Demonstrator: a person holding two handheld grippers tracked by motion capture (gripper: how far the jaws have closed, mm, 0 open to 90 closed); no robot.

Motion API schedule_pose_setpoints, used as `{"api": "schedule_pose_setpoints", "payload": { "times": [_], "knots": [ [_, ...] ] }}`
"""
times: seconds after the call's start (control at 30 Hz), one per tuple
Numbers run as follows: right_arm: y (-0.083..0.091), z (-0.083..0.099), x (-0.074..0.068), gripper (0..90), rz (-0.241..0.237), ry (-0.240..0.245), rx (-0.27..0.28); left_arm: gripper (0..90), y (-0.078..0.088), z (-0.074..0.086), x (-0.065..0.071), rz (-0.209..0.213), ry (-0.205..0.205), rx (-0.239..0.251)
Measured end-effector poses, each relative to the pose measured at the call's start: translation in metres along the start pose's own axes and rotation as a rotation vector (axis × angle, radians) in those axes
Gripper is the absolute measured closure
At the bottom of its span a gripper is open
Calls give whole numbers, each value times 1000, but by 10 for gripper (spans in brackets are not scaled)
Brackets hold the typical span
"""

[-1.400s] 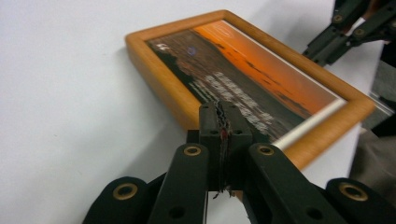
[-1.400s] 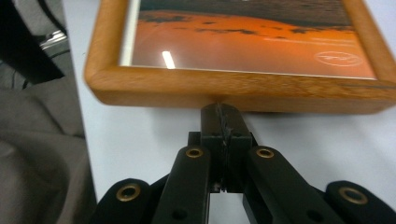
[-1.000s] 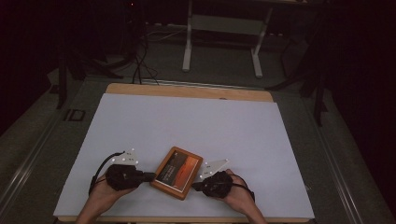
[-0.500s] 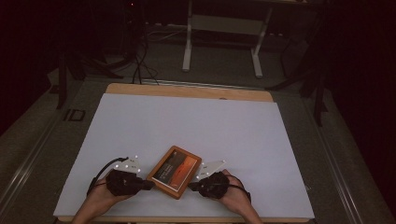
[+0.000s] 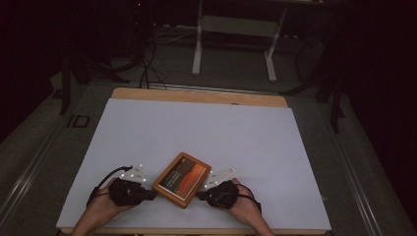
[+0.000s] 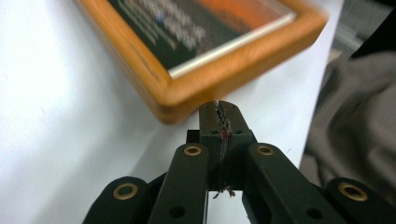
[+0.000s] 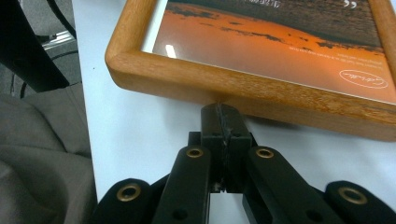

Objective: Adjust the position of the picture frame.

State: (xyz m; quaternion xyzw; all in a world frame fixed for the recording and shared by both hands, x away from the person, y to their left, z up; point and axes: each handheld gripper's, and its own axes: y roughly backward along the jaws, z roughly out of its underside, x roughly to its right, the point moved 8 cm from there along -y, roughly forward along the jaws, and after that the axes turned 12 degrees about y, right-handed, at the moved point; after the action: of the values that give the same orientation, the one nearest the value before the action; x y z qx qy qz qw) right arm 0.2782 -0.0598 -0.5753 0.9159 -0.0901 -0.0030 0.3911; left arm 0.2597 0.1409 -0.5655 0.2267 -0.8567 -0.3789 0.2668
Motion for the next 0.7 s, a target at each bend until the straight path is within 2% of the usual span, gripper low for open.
{"api": "schedule_pose_setpoints", "payload": {
  "times": [0.1,0.27,0.4,0.5,0.7],
  "knots": [
    [-3,-2,0,899,6,5,0,895,-4,-1,-3,-33,5,-5],
    [-11,-8,-2,899,10,23,1,893,-7,-3,-15,-82,57,7],
    [-15,-12,-4,898,9,40,-6,893,-7,-7,-23,-96,107,31],
    [-14,-12,-3,897,15,43,-11,893,-7,-11,-32,-113,150,44],
    [-7,-10,4,893,53,37,-15,894,-10,-23,-52,-158,200,48]
  ]
}}
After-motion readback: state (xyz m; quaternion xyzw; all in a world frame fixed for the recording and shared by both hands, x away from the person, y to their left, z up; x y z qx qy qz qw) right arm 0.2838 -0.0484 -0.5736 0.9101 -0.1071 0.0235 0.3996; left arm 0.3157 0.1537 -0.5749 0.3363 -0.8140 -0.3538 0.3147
